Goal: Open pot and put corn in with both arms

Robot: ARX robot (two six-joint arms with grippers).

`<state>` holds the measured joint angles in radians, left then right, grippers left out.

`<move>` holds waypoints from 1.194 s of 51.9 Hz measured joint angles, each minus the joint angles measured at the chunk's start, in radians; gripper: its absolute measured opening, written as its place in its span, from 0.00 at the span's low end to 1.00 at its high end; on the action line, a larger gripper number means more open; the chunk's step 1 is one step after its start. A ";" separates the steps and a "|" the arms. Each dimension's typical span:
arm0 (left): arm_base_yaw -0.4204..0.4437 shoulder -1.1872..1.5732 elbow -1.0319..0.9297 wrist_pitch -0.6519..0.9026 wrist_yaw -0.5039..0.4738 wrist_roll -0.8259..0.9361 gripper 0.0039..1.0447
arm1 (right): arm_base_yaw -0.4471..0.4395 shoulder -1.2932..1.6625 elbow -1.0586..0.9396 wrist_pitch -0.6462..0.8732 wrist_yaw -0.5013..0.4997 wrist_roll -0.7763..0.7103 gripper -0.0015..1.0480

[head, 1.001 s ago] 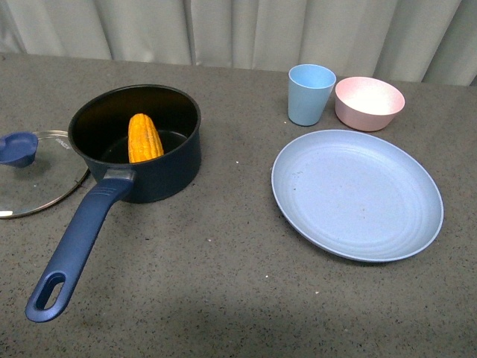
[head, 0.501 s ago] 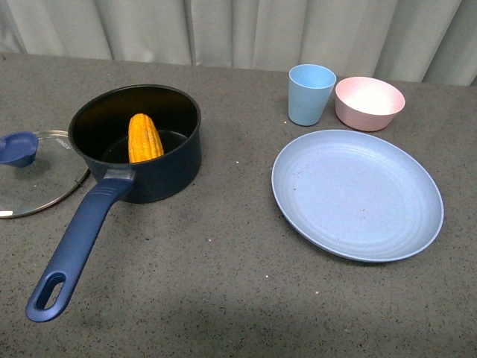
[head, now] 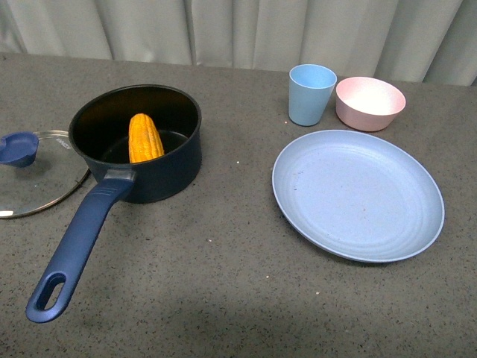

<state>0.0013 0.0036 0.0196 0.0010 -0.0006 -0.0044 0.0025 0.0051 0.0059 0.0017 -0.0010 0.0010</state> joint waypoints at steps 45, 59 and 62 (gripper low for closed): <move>0.000 0.000 0.000 0.000 0.000 0.000 0.94 | 0.000 -0.001 0.000 0.000 0.000 0.001 0.91; 0.000 0.000 0.000 0.000 0.000 0.000 0.94 | 0.000 -0.001 0.000 0.000 0.000 0.001 0.91; 0.000 0.000 0.000 0.000 0.000 0.000 0.94 | 0.000 -0.001 0.000 0.000 0.000 0.000 0.91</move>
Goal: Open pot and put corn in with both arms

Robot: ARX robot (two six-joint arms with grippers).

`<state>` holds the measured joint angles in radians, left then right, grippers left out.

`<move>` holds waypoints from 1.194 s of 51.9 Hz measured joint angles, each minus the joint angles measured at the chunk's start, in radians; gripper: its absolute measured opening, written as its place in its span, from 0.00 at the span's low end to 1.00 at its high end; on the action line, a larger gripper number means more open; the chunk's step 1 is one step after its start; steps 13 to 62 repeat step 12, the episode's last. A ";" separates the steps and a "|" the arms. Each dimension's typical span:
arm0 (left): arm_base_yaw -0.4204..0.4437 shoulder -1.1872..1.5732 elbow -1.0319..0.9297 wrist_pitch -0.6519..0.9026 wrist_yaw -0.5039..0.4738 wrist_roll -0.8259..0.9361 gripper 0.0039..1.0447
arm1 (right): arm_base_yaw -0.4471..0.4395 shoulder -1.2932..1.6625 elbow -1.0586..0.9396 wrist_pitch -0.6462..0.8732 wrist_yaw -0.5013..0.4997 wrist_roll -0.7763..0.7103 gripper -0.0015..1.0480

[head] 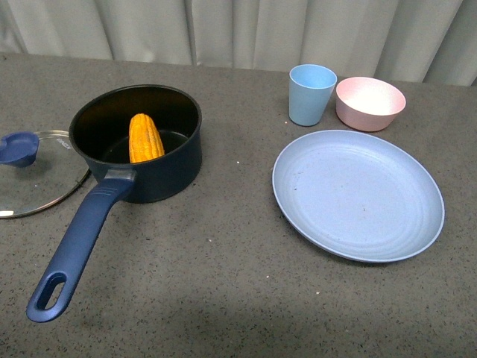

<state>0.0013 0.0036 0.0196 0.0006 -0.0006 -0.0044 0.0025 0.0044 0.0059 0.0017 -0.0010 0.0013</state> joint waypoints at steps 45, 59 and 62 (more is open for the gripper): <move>0.000 0.000 0.000 0.000 0.000 0.000 0.94 | 0.000 0.000 0.000 0.000 0.000 0.000 0.91; 0.000 0.000 0.000 0.000 0.000 0.000 0.94 | 0.000 0.000 0.000 0.000 0.000 0.000 0.91; 0.000 0.000 0.000 0.000 0.000 0.000 0.94 | 0.000 0.000 0.000 0.000 0.000 0.000 0.91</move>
